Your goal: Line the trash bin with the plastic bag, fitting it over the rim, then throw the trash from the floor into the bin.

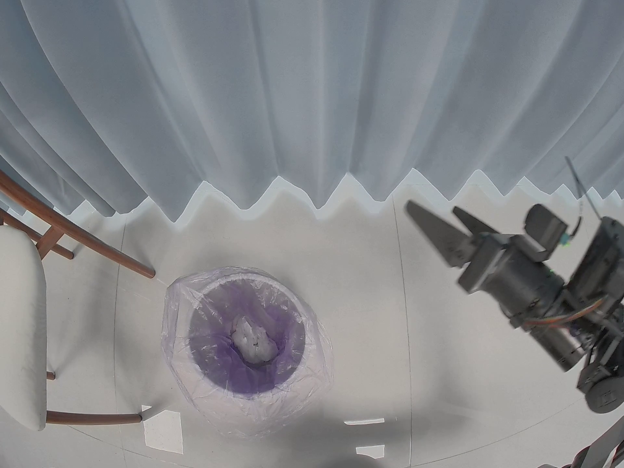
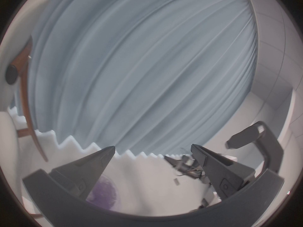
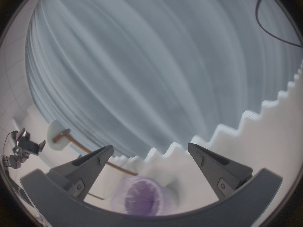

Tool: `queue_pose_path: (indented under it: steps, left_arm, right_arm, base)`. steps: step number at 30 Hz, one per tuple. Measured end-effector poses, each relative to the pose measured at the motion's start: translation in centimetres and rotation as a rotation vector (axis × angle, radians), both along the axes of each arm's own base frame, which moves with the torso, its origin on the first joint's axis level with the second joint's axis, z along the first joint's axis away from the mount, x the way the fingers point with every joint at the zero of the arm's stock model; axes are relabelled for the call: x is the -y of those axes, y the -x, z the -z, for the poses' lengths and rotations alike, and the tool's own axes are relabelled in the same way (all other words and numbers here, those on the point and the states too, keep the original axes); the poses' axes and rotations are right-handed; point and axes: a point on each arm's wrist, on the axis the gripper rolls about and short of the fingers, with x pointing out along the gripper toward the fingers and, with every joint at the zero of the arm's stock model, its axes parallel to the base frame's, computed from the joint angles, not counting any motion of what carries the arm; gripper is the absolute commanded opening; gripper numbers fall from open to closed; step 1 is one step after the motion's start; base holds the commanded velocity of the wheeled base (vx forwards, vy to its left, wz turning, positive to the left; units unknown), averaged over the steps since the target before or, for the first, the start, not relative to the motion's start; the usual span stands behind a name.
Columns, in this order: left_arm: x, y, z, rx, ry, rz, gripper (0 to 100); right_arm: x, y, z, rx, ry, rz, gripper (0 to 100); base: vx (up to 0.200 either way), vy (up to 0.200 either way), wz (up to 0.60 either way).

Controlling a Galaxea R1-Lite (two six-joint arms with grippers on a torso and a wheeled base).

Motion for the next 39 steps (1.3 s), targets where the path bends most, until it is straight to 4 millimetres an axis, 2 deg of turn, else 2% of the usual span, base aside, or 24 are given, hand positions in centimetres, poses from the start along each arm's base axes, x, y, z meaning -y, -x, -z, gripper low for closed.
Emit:
queue_pose_path:
  steps: [4, 8, 10, 16, 21, 26, 32, 39]
  left_arm:
    - [-0.2, 0.4, 0.9, 0.011, -0.026, -0.115, 100]
    - [-0.2, 1.0, 2.8, 0.012, -0.067, -0.143, 100]
    - [0.0, 1.6, 4.4, 0.006, -0.093, -0.126, 100]
    - [0.3, 3.0, 10.0, 0.0, -0.168, -0.1, 100]
    - [0.3, 3.3, 14.6, -0.026, -0.285, -0.2, 100]
    - [-0.1, 3.3, 17.2, -0.072, -0.391, -0.475, 100]
    - [-0.9, 3.4, 18.7, -0.188, -0.368, -0.843, 100]
    - [-1.7, 3.8, 19.4, -0.266, -0.401, -1.198, 100]
  right_arm:
    - [5.5, 1.5, -1.3, 0.021, 0.024, 0.157, 100]
    - [9.5, 4.1, -1.4, 0.02, 0.073, 0.276, 100]
    - [11.5, 5.9, -1.0, 0.016, 0.111, 0.342, 100]
    - [15.0, 11.0, 1.4, 0.013, 0.205, 0.47, 100]
    - [16.4, 14.9, 5.0, -0.084, 0.294, 0.488, 100]
    - [17.1, 17.6, 8.5, -0.161, 0.335, 0.479, 100]
    - [17.2, 19.1, 10.1, -0.098, 0.353, 0.418, 100]
    - [17.1, 19.7, 10.7, -0.058, 0.378, 0.394, 100]
  base:
    - [0.0, 0.0, 0.0]
    - [0.0, 0.0, 0.0]
    - [0.0, 0.0, 0.0]
    - [0.0, 0.0, 0.0]
    - [0.0, 0.0, 0.0]
    - [0.0, 0.0, 0.0]
    - [0.0, 0.0, 0.0]
    - [0.0, 0.0, 0.0]
